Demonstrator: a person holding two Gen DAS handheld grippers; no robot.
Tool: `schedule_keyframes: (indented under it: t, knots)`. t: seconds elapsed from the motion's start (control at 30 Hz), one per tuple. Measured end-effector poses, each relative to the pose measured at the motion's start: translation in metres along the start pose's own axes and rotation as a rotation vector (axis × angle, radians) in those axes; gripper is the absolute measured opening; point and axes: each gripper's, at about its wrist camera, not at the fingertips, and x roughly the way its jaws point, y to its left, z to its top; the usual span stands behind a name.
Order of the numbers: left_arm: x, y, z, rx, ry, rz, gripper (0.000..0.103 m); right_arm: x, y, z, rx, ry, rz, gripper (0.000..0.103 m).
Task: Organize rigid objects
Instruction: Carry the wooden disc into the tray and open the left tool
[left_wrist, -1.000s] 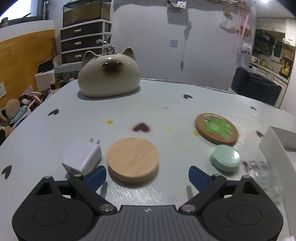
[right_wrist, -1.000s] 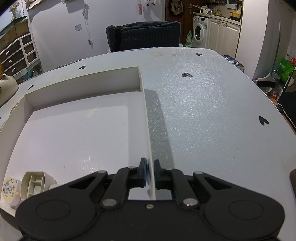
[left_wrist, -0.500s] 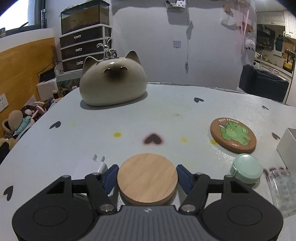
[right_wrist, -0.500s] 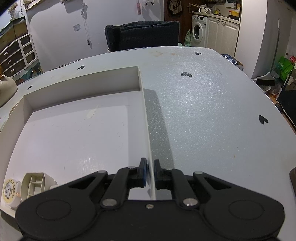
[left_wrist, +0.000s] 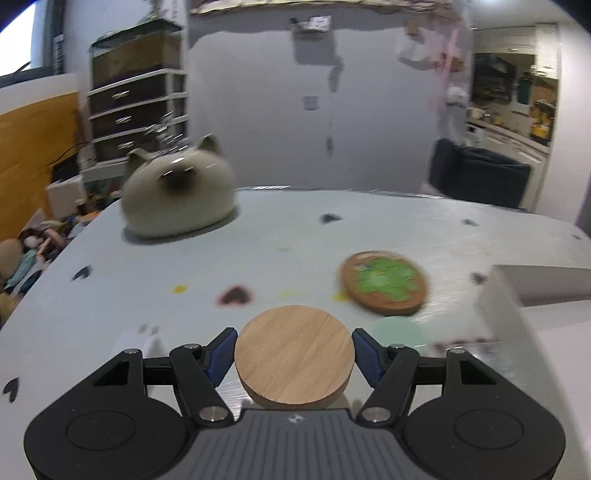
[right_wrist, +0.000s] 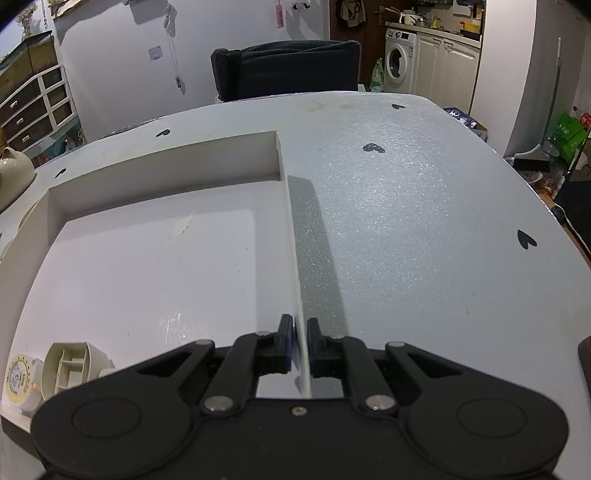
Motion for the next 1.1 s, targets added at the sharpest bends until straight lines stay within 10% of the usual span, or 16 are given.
schedule_keyframes:
  t: [0.47,1.1]
  knots:
    - [-0.033,-0.137,0.023,0.112,-0.059,-0.307,0.068,0.0,-0.002,0.0,0.007,-0.001,0.002,0.008]
    - [-0.017,-0.288,-0.001,0.174,0.088,-0.546,0.068,-0.001,-0.001,-0.001,0.003,-0.003,0.006,0.008]
